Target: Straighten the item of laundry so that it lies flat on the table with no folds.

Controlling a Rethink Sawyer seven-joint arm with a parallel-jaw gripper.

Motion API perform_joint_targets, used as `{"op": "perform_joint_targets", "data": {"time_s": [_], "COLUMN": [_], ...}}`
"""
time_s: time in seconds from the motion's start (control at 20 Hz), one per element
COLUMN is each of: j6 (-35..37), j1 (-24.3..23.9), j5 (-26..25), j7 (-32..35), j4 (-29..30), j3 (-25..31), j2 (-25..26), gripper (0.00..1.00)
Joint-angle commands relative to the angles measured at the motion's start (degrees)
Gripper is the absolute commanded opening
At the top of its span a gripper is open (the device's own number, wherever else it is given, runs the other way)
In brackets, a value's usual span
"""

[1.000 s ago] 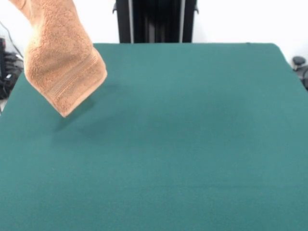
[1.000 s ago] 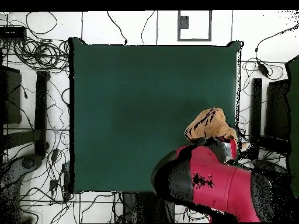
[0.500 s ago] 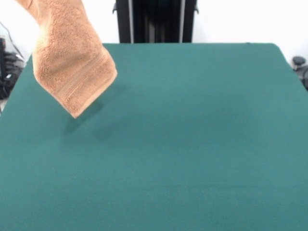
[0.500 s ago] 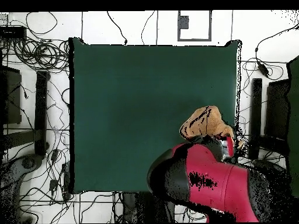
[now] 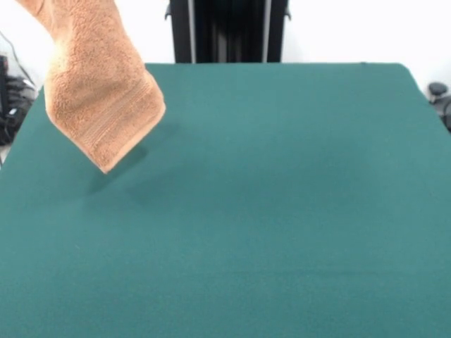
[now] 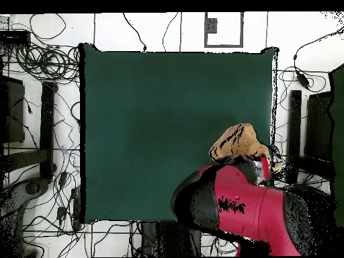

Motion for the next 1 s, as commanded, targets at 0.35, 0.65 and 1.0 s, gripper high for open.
{"op": "perform_joint_targets", "data": {"time_s": [0.35,0.65,1.0], "j6": [11.1,12.25,11.34], "j1": [1.06,2.37,4.11], "j5": [0.77,1.49,1.37], "j7": [-0.72,2.49,6.74], "j4": [1.38,1.88,1.89], "j3": [6.66,6.0,4.1], "j2": [7.45,8.03,8.26], "gripper": [0.0,0.0,0.0]}}
